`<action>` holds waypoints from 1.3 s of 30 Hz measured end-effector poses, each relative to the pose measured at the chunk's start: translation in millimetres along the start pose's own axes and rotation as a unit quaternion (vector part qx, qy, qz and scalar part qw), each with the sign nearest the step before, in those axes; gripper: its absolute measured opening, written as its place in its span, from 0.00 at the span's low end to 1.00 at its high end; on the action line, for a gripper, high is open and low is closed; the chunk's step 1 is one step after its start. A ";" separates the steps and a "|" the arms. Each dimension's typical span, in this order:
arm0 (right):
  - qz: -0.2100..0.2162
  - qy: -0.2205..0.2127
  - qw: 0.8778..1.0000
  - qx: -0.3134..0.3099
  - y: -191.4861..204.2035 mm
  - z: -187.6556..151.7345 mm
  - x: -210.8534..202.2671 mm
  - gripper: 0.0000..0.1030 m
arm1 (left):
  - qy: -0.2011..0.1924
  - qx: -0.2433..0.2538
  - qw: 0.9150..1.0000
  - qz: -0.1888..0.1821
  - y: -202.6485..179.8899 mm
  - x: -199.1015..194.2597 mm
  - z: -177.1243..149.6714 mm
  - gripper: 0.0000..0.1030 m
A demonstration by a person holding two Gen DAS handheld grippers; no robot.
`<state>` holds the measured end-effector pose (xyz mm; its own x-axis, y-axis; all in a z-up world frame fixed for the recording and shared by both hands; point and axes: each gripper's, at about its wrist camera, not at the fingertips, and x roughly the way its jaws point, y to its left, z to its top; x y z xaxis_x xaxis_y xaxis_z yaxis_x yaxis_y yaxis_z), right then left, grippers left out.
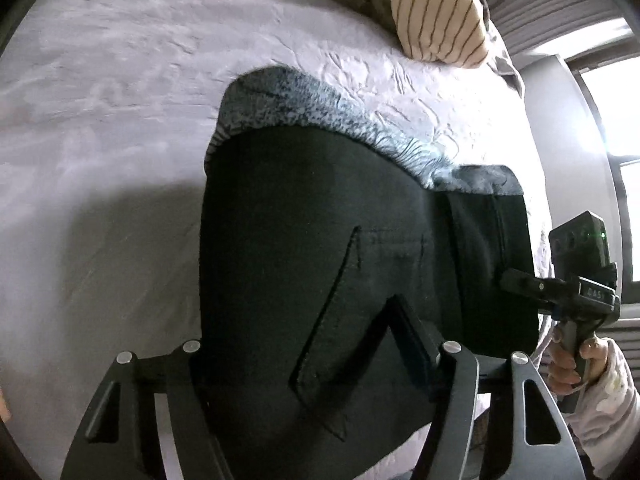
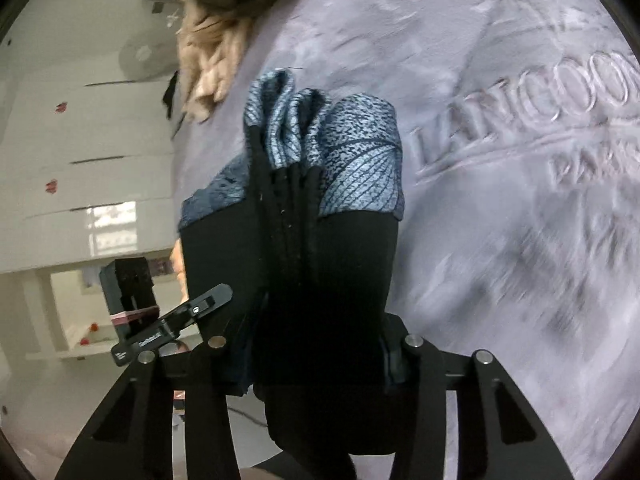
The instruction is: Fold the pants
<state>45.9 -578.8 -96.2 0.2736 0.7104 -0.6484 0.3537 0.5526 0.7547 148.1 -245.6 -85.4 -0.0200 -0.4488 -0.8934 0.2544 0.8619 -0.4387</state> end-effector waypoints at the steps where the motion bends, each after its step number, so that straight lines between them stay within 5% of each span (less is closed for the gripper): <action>1: 0.005 0.006 1.000 -0.005 5.8 -5.3 0.7 0.47 | -0.005 -0.004 1.000 -0.001 0.0 -8.1 -2.8 0.67; 10: 0.030 0.030 0.999 -0.031 69.8 -64.7 59.1 0.47 | -0.029 -0.027 0.998 0.040 66.8 -78.7 -47.5 0.67; 15: 0.023 0.013 0.999 -0.028 87.4 -87.6 111.7 0.47 | -0.034 -0.033 0.996 0.075 116.6 -73.8 -49.7 0.69; 18: -0.034 0.013 0.999 -0.023 88.2 -93.3 144.1 0.51 | -0.020 -0.049 0.990 0.134 146.0 -58.3 -52.9 0.71; 21: -0.129 0.024 0.991 -0.030 94.2 -101.6 155.9 0.69 | -0.042 -0.047 0.989 0.136 150.0 -73.1 -62.0 0.71; 24: -0.203 0.010 0.977 -0.069 113.5 -107.2 143.4 0.66 | -0.077 -0.020 0.980 0.180 139.6 -94.7 -68.0 0.71; 25: -0.230 -0.006 0.970 -0.083 123.4 -108.1 134.0 0.49 | -0.088 -0.018 0.980 0.178 137.9 -100.6 -68.3 0.71; 26: -0.238 -0.017 0.967 -0.091 135.0 -104.9 129.4 0.30 | -0.097 -0.017 0.979 0.176 135.8 -104.1 -67.8 0.72; 27: -0.239 -0.031 0.965 -0.104 144.7 -105.5 122.7 0.27 | -0.102 -0.016 0.978 0.180 132.8 -103.3 -65.9 0.75; 29: -0.237 -0.051 0.962 -0.129 161.3 -107.0 118.7 0.27 | -0.101 -0.016 0.976 0.190 128.0 -95.6 -62.8 0.92; 33: -0.270 -0.033 0.947 -0.168 171.2 -98.5 159.9 0.28 | -0.062 -0.013 0.968 0.241 127.4 -64.2 -73.6 0.92; 35: -0.305 -0.016 0.936 -0.176 159.2 -102.4 171.9 0.28 | -0.058 -0.025 0.971 0.229 126.0 -61.9 -80.6 0.92; 37: -0.305 -0.015 0.938 -0.162 149.2 -106.1 163.5 0.29 | -0.058 -0.019 0.970 0.237 121.7 -67.7 -85.9 0.92; 39: -0.315 -0.012 0.937 -0.151 148.1 -107.2 155.1 0.46 | -0.055 -0.014 0.967 0.248 118.2 -72.7 -91.3 0.95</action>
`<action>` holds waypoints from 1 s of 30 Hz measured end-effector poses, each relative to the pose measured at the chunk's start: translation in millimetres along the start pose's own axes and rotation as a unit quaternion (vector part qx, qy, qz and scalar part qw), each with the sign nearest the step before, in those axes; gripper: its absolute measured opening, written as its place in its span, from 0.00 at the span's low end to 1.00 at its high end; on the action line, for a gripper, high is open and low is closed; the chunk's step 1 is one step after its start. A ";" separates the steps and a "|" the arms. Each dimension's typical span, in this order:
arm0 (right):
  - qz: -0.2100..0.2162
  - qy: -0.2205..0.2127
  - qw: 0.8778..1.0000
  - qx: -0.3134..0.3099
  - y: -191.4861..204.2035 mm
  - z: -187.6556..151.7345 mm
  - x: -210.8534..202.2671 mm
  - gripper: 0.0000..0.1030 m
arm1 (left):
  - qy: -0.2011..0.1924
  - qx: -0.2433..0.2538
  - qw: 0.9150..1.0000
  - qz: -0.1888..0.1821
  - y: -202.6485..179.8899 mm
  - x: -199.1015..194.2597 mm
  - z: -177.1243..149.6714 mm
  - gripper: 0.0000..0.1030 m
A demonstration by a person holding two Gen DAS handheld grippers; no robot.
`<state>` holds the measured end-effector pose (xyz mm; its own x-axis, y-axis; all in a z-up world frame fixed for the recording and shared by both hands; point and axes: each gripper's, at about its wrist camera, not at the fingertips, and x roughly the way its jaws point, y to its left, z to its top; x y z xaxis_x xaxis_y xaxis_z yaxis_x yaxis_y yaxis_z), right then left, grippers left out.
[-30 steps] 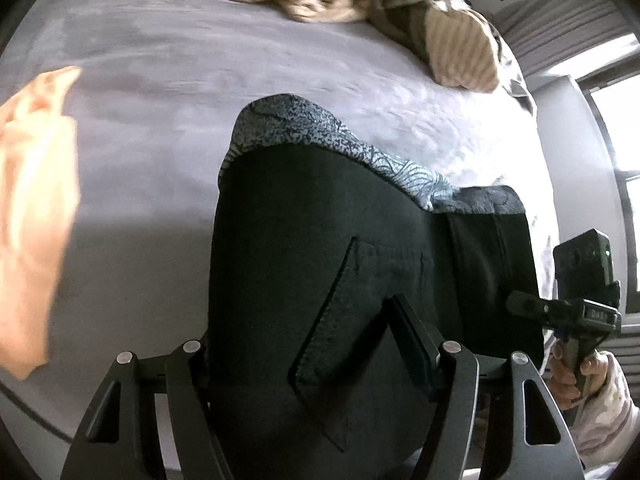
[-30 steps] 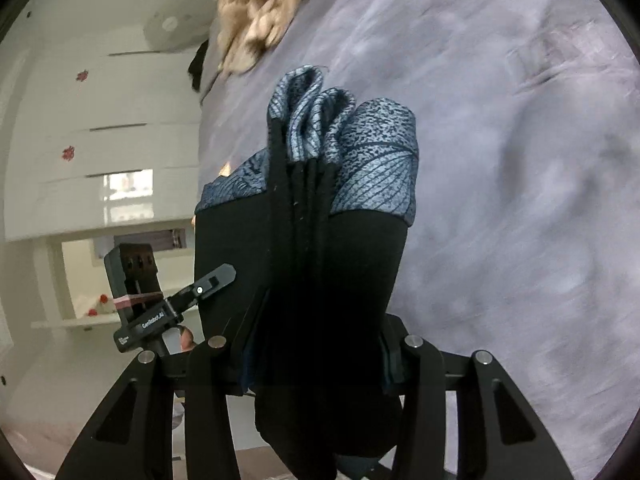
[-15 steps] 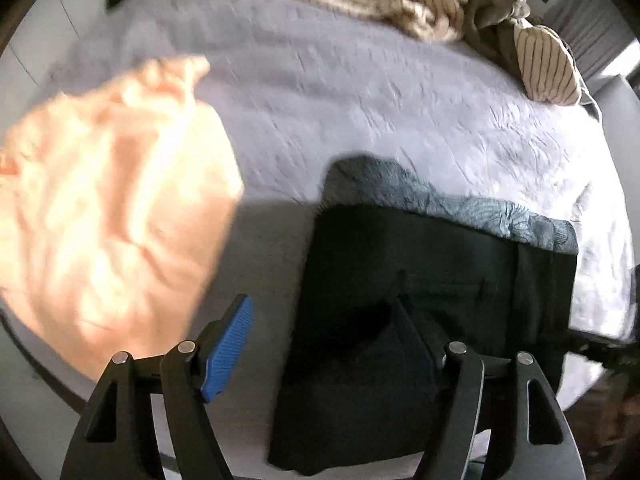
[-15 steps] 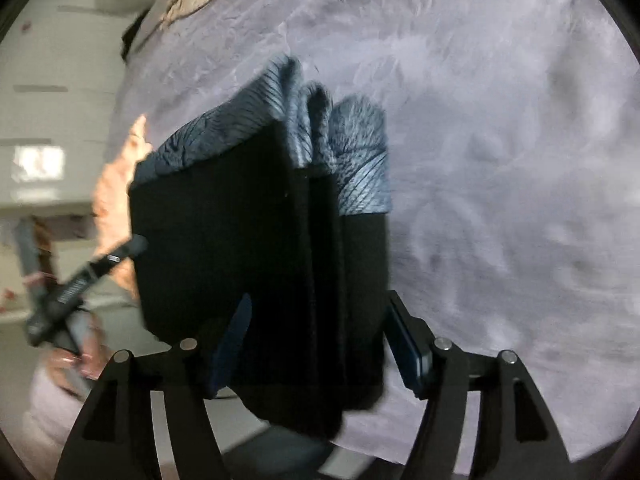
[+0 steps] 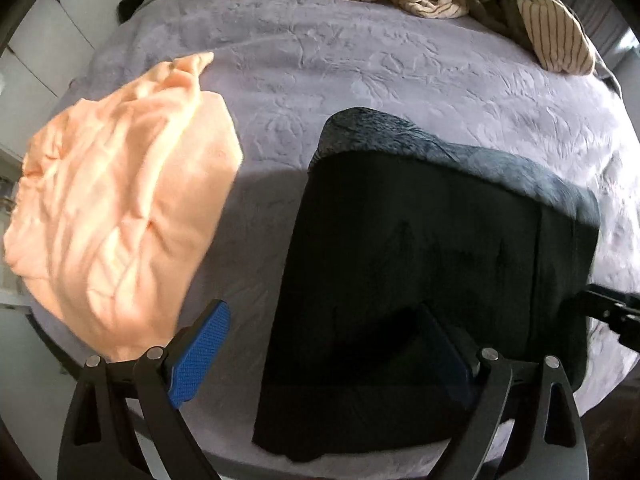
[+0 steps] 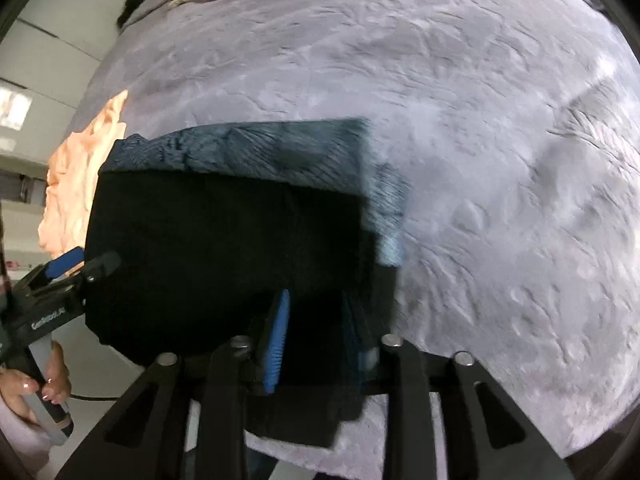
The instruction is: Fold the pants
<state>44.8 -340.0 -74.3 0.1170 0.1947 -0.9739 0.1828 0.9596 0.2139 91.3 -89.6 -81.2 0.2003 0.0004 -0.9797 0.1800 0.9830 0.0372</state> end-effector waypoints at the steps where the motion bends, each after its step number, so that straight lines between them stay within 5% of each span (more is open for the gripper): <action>1: -0.009 0.008 1.000 0.004 -4.7 -1.9 -3.0 0.56 | 0.004 0.000 1.000 0.005 0.1 -2.9 -1.3 0.99; 13: 0.006 -0.016 1.000 0.022 12.7 -23.8 -45.9 0.69 | -0.011 0.012 1.000 0.013 -13.2 -37.3 -8.4 0.99; 18: -0.016 -0.017 0.999 0.027 25.4 -27.1 -43.7 0.82 | -0.012 0.027 0.999 0.022 -20.4 -40.7 -10.5 0.99; 21: -0.032 -0.026 0.999 0.022 29.4 -30.5 -47.1 0.99 | -0.009 0.033 0.999 0.024 -22.4 -39.9 -13.1 0.99; 30: -0.072 -0.028 0.997 0.020 33.4 -33.1 -49.3 1.00 | -0.010 0.039 0.999 0.027 -23.5 -42.0 -16.8 0.99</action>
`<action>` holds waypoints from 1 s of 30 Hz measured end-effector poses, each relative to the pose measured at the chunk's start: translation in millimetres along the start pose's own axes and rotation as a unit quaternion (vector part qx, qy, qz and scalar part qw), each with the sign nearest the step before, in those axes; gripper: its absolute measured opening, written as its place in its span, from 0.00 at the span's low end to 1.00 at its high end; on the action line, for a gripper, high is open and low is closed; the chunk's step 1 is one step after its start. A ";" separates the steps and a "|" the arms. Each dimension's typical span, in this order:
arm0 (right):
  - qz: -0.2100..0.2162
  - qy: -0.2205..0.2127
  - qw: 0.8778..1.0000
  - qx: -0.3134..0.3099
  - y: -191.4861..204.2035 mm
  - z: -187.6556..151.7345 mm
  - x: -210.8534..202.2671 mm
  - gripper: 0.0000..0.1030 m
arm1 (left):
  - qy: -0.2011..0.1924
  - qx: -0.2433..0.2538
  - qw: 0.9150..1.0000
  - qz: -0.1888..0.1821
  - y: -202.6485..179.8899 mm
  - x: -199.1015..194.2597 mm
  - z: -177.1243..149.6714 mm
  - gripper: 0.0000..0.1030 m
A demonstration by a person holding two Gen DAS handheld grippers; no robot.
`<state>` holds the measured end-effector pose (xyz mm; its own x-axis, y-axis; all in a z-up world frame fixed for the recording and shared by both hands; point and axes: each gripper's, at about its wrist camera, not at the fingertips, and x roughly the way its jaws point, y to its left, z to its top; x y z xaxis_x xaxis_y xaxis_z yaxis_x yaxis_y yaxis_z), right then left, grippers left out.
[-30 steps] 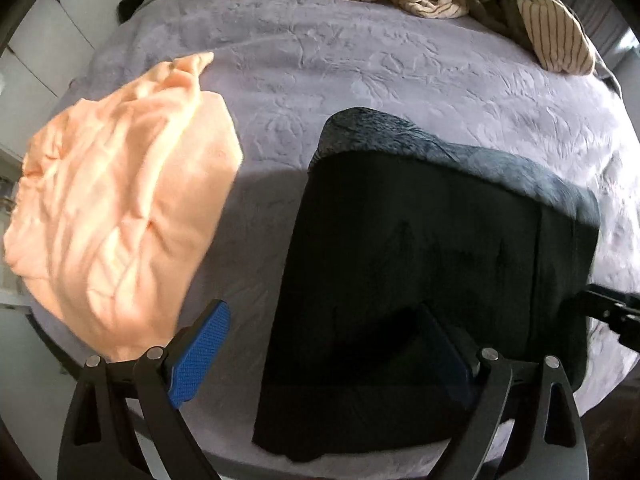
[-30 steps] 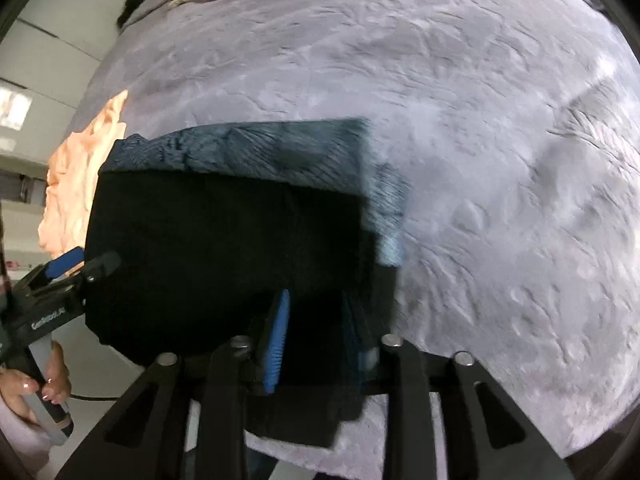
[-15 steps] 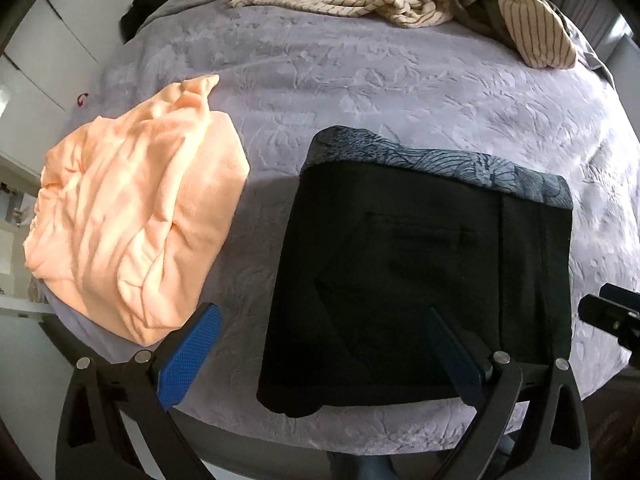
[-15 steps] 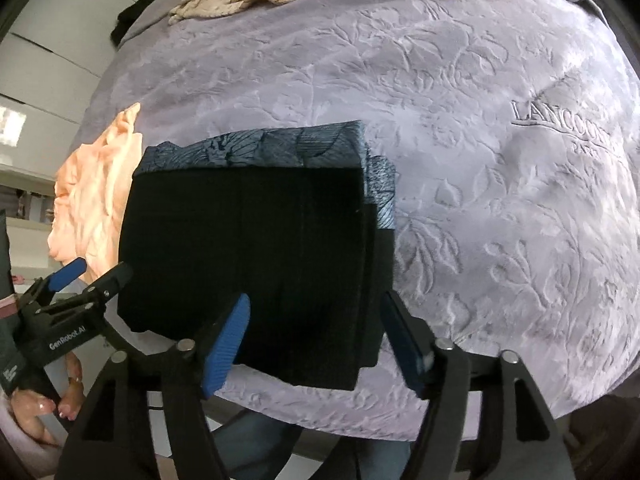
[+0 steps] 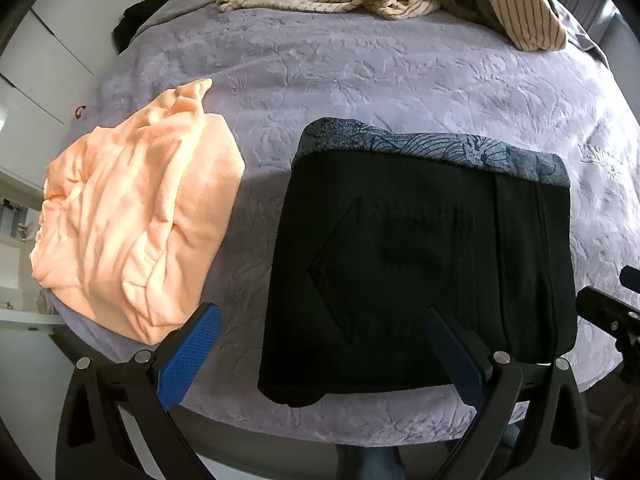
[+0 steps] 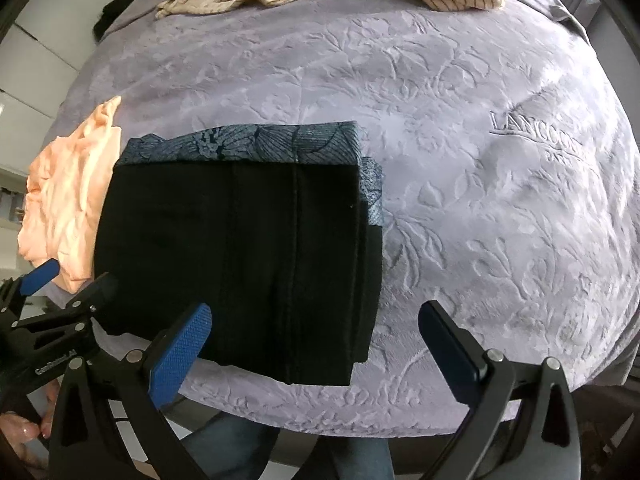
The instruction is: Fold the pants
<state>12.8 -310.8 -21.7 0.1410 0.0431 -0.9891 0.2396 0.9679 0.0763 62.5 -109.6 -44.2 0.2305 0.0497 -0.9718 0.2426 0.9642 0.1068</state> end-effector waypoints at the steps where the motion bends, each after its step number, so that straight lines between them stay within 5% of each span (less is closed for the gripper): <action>1: -0.001 0.001 1.000 0.001 -0.1 0.0 0.2 1.00 | -0.001 0.001 1.000 0.000 -0.1 -0.4 0.1 0.99; 30: -0.004 0.012 1.000 -0.004 1.2 -2.4 5.4 1.00 | 0.002 0.013 1.000 -0.004 -8.1 -0.1 -1.2 0.99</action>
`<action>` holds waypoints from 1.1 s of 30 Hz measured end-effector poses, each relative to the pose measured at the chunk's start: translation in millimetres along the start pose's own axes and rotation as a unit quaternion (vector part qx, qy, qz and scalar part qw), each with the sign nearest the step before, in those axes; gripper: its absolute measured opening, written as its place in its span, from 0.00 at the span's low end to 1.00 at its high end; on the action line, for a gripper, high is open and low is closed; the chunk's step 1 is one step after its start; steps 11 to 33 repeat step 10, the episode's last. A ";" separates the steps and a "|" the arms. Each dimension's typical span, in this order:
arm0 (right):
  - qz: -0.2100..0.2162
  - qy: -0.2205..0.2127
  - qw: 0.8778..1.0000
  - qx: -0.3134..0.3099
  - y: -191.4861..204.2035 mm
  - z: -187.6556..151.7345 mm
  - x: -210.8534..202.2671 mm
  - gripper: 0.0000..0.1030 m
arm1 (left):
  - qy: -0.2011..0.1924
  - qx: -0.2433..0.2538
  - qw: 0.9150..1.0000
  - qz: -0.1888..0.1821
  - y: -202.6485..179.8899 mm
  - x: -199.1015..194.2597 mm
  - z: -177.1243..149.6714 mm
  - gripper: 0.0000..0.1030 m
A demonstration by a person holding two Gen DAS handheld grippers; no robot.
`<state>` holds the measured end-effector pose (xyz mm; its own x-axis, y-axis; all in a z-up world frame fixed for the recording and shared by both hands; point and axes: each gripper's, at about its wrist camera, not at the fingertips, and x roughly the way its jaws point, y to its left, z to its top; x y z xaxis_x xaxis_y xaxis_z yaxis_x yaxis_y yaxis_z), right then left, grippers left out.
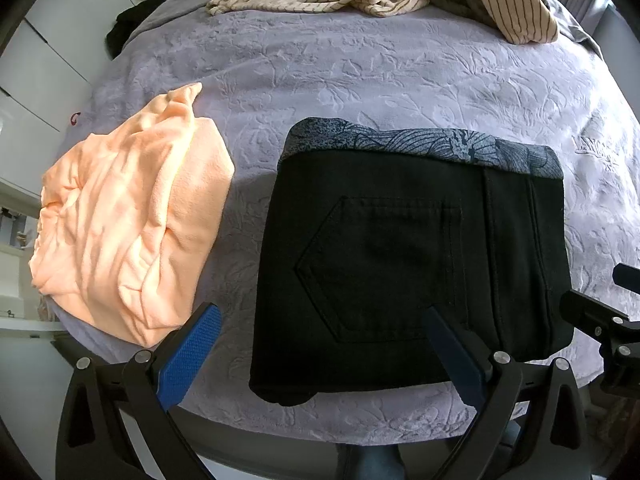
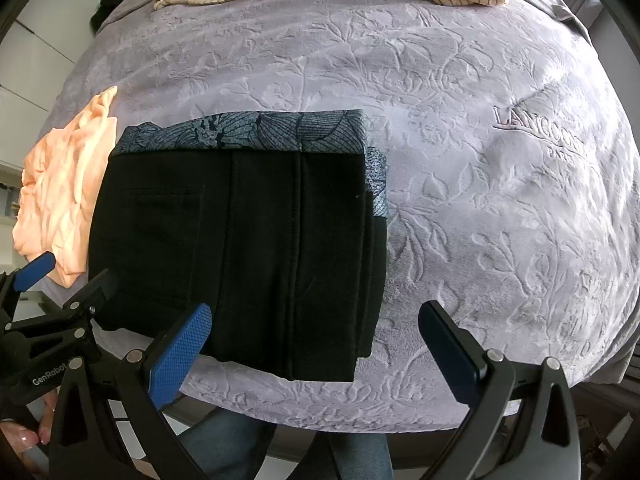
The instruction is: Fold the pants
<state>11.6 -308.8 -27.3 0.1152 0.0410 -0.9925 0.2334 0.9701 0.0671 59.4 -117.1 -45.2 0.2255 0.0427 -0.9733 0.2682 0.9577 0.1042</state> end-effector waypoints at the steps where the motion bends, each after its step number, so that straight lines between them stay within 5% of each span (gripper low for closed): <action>1: -0.001 0.000 1.000 0.000 0.1 0.0 -0.2 1.00 | 0.000 0.000 1.000 -0.001 0.0 0.1 -0.3 0.99; 33: 0.000 0.003 1.000 -0.004 0.2 -3.2 1.8 1.00 | -0.020 0.005 1.000 -0.003 -1.0 -6.3 -2.1 0.99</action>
